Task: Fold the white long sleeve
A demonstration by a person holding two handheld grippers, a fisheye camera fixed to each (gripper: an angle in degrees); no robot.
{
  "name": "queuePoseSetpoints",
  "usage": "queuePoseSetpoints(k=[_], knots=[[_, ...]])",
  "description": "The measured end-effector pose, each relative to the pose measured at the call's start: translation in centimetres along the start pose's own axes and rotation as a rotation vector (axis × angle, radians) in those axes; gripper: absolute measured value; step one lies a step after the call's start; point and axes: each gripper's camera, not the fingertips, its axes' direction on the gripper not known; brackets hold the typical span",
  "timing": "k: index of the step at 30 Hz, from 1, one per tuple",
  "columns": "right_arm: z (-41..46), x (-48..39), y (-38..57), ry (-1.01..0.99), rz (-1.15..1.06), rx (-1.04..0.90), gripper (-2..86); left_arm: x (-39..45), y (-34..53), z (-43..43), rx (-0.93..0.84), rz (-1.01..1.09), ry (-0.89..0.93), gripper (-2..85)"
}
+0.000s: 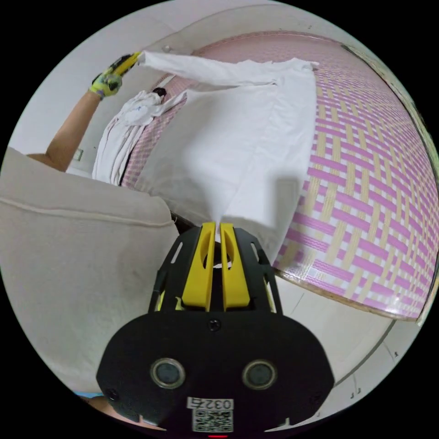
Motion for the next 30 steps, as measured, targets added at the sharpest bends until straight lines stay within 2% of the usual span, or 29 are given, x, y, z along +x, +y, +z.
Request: queuePoseSetpoints(k=[4,9,12,14,19,24,26,30], knots=[[-3.3,3.9,2.5,-0.033,0.174,0.147,-0.9,0.7,1.6,1.3,-0.067,0.124,-0.097,-0.9],[-2.3,7.3,2.2,-0.018,0.261,0.136,-1.0,1.9,4.7,4.7,-0.163,0.254,-0.043,-0.9],[0.0,8.5,1.0,0.009,0.274,0.076,-1.0,1.2,7.4,7.1,-0.208,0.258,0.015,-0.9],[1.2,9.6,0.5,-0.043,0.282,0.054,-1.0,0.1,9.6,8.8,-0.259,0.212,0.027,-0.9],[-1.4,13.0,-0.9,-0.095,0.256,0.129,-1.0,-0.7,12.5,8.1,-0.223,0.16,0.009,-0.9],[-5.3,22.5,-8.5,-0.151,0.224,0.193,-1.0,0.3,13.2,5.3,-0.124,0.114,-0.081,-1.0],[-6.9,27.1,-15.0,-0.181,0.194,0.233,-0.9,1.7,13.3,4.6,-0.094,0.116,-0.157,-1.0],[-6.6,33.0,-26.9,-0.241,0.148,0.228,0.0,3.0,13.0,3.5,-0.017,0.086,-0.198,-1.0]])
